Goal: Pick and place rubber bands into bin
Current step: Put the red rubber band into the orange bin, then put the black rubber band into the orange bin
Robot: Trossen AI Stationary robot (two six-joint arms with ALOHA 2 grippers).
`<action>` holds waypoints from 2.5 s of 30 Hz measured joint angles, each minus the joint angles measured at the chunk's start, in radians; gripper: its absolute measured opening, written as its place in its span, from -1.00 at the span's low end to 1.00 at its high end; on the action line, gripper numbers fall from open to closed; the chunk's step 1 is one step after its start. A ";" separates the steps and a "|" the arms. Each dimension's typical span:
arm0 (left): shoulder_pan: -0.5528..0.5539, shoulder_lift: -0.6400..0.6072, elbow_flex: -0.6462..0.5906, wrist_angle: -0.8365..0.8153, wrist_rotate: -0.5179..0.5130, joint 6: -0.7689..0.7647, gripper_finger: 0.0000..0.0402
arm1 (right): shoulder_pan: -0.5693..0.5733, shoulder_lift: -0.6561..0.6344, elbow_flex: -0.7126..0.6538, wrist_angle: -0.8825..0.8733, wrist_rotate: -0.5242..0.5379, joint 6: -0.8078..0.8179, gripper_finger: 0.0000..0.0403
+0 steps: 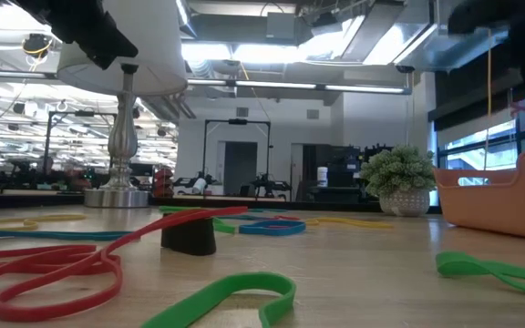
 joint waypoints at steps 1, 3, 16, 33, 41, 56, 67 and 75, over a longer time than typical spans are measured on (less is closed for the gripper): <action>0.000 0.000 0.000 0.000 0.000 0.022 -0.99 | -0.012 -0.020 -0.039 0.024 -0.011 0.003 -1.00; 0.000 0.000 0.000 0.000 0.000 0.059 -0.99 | -0.033 -0.053 -0.120 0.104 -0.019 0.004 -1.00; 0.000 0.000 0.000 0.004 -0.091 0.077 -0.97 | -0.140 -0.072 -0.408 0.476 -0.069 0.032 -0.91; 0.000 0.000 0.000 0.007 -0.076 0.056 -0.94 | -0.139 -0.115 -0.362 0.392 -0.148 0.049 -0.20; 0.000 0.000 0.000 0.007 -0.075 0.058 -0.95 | -0.137 -0.178 -0.214 0.273 -0.077 -0.015 -0.10; -0.004 0.005 0.001 0.011 -0.048 0.038 -0.99 | -0.112 -0.174 -0.174 0.683 0.376 -0.823 -0.11; -0.184 0.278 0.165 -0.115 -0.097 -0.153 -0.99 | -0.140 -0.209 -0.177 0.582 0.140 -1.146 -0.63; -0.282 0.535 0.296 -0.308 -0.015 -0.450 -0.96 | -0.140 -0.358 -0.304 0.602 0.089 -1.290 -0.91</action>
